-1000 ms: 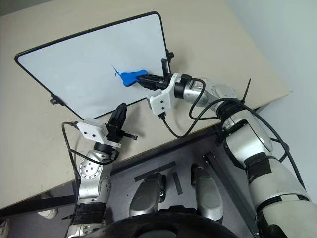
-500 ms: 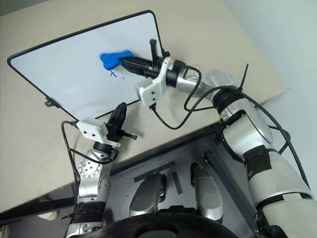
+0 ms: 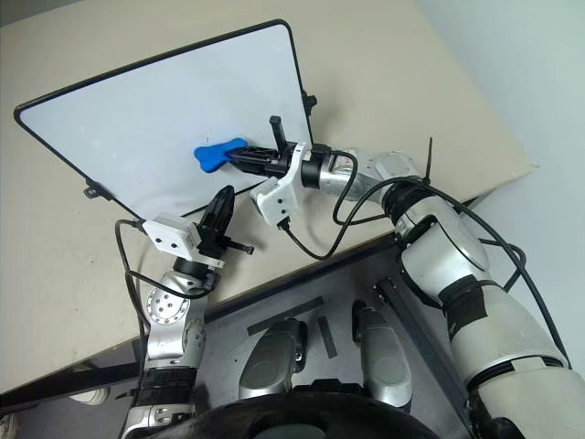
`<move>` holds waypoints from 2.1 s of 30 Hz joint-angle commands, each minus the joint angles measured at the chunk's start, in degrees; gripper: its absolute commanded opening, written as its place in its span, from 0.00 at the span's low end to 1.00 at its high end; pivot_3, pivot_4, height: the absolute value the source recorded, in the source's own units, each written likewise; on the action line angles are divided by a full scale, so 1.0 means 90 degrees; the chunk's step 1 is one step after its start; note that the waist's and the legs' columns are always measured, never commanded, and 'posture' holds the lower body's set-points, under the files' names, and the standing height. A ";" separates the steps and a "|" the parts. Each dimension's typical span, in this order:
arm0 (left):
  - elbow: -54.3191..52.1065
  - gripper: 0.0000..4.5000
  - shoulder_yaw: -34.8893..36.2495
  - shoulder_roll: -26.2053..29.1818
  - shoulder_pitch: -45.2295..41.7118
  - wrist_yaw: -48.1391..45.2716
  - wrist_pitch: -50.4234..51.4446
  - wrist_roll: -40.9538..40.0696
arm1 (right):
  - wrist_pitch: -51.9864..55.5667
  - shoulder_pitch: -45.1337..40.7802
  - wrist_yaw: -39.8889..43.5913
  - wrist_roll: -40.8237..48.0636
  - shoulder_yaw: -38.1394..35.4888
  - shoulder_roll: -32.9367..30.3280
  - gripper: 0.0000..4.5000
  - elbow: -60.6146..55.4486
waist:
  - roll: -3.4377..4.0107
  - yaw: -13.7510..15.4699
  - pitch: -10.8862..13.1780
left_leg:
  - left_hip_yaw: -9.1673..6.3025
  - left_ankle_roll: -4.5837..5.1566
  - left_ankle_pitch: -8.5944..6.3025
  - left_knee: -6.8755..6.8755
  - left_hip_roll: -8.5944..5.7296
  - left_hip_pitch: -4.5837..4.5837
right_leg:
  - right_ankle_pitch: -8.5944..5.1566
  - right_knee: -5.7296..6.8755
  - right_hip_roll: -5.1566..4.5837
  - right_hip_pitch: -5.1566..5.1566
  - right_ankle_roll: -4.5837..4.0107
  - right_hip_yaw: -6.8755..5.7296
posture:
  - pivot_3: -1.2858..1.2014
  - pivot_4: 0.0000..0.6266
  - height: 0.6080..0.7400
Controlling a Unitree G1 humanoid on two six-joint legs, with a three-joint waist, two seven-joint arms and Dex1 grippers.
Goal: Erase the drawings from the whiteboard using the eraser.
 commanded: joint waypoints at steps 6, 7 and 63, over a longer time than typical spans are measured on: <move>-0.0170 0.00 0.0004 0.0035 0.0034 -0.0037 -0.0089 -0.0060 | 0.0263 -0.0147 -0.0309 -0.0003 -0.0073 -0.0049 0.00 -0.0019 | 0.0000 0.0000 0.0000 | -0.0001 0.0000 0.0001 0.0003 0.0000 0.0002 | 0.0004 0.0002 0.0000 0.0001 -0.0001 0.0000 | 0.52 0.24 1.00; -0.0176 0.00 0.0004 0.0035 0.0036 -0.0033 -0.0085 -0.0057 | 0.0283 -0.0199 -0.0497 -0.0024 -0.0117 -0.0076 0.00 -0.0104 | 0.0000 0.0000 0.0000 | -0.0001 0.0000 0.0001 0.0004 0.0000 0.0002 | 0.0004 0.0002 0.0000 0.0001 -0.0001 0.0000 | 0.52 0.24 1.00; -0.1047 0.00 0.0135 0.0464 0.0320 -0.0109 0.0630 -0.0316 | 0.3711 0.4555 0.4900 0.4302 -0.1635 -0.2454 0.44 -0.6367 | -0.0013 -0.0028 -0.0002 | 0.0017 0.0029 -0.0026 0.0023 -0.0004 0.0082 | -0.0052 -0.0008 0.0021 0.0070 0.0079 0.0018 | 0.52 0.24 1.00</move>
